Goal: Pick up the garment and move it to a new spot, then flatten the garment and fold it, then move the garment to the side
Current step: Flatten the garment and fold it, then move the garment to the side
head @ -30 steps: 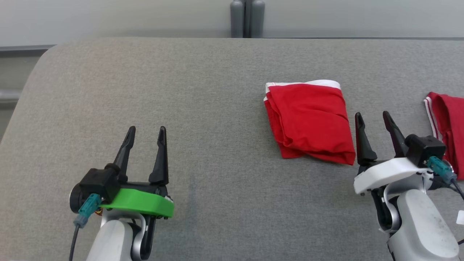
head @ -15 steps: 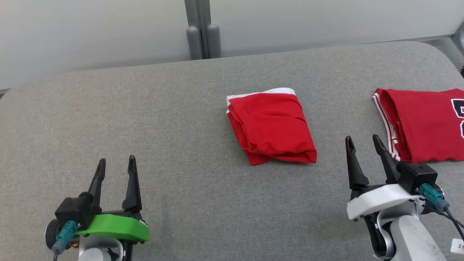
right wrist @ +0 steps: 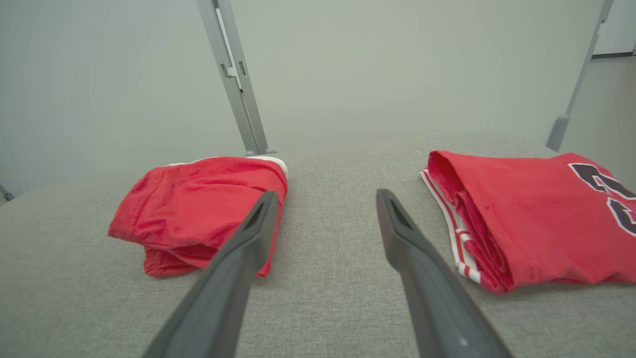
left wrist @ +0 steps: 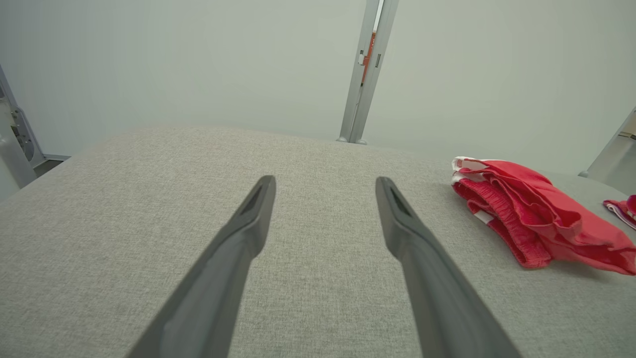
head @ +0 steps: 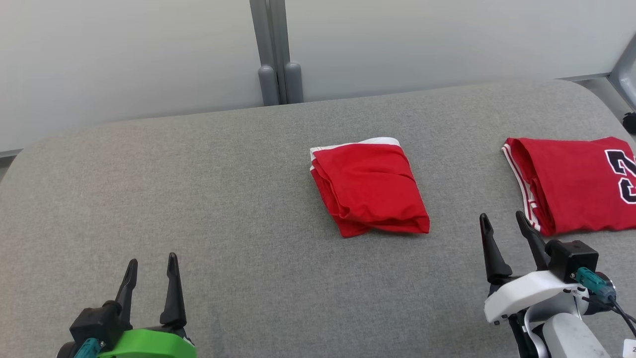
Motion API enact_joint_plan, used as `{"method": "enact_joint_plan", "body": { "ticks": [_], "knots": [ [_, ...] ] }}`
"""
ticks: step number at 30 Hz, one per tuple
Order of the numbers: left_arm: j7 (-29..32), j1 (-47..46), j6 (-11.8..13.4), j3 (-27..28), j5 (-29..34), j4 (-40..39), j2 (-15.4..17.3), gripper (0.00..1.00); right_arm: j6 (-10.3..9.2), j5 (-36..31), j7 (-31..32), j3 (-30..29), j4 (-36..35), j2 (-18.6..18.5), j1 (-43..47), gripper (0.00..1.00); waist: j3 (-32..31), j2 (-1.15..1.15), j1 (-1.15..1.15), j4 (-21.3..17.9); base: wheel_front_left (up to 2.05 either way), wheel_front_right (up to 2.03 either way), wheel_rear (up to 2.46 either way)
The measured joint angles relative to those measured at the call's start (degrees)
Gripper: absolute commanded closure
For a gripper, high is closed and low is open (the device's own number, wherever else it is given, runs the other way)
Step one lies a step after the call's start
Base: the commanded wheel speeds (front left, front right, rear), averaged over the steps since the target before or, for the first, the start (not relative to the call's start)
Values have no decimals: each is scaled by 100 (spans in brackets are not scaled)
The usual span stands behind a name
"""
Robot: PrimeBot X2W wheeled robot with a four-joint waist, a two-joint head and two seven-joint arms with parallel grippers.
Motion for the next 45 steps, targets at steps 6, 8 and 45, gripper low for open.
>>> {"method": "enact_joint_plan", "body": {
  "ticks": [6, 8, 45],
  "knots": [
    [0, 59, -40, -2, 10, -14, 0, 0, 0, 94, 1, 156, 176, -97, -177, 0, -54, 0, 0, 45, 0, 0, 0],
    [0, 64, -43, -12, 10, -21, 0, 0, 0, 122, 1, 188, 214, -120, -250, 0, -62, 0, 0, 69, 0, 0, 0],
    [0, -149, -69, -523, 37, -229, -1, 0, -2, 857, 1257, -105, 1878, -271, -1524, 0, 187, 0, 0, 968, 0, 0, 0]
  ]
}}
